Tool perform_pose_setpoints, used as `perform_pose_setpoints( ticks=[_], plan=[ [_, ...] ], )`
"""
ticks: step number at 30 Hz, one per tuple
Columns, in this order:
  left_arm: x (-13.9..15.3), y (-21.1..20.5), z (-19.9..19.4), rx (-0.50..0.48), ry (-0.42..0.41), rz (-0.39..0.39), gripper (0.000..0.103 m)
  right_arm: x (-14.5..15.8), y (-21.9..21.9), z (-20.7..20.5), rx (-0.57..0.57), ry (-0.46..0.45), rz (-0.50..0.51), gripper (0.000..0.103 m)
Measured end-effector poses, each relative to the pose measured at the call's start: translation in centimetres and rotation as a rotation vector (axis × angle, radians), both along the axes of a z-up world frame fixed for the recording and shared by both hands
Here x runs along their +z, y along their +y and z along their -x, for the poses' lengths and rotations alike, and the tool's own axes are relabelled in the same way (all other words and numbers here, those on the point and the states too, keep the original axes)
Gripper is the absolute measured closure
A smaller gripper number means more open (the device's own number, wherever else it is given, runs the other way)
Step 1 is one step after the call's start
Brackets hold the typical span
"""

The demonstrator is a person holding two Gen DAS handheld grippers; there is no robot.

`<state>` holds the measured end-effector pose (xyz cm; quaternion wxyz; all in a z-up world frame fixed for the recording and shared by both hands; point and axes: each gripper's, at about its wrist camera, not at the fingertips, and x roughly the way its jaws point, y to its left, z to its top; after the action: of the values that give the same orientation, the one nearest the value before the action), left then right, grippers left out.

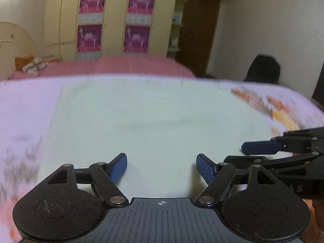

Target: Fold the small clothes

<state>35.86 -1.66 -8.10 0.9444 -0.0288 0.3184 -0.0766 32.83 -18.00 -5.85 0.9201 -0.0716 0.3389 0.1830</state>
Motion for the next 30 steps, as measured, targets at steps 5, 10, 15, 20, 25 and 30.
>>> perform_pose_setpoints(
  ticks=[5,10,15,20,25,30],
  plan=[
    [0.1,1.8,2.4,0.045,0.007,-0.029,0.028,-1.1,0.7,2.1,0.001,-0.002,0.096,0.062],
    [-0.1,5.8,4.5,0.102,0.017,-0.028,0.028,-0.8,-4.2,2.6,-0.118,0.021,0.12,0.062],
    [0.3,5.6,4.1,0.136,0.03,-0.024,0.028,-1.1,-5.5,3.0,-0.138,0.032,0.125,0.062],
    [0.5,5.8,3.7,0.17,0.062,-0.014,0.028,0.7,-5.8,3.4,-0.172,-0.014,0.065,0.074],
    [0.2,6.2,3.7,0.129,0.063,-0.043,0.028,-1.0,-7.7,2.1,-0.202,0.068,0.043,0.077],
    [1.6,6.9,4.5,0.185,0.064,0.009,0.028,1.1,-8.0,3.2,-0.214,0.035,-0.004,0.071]
  ],
)
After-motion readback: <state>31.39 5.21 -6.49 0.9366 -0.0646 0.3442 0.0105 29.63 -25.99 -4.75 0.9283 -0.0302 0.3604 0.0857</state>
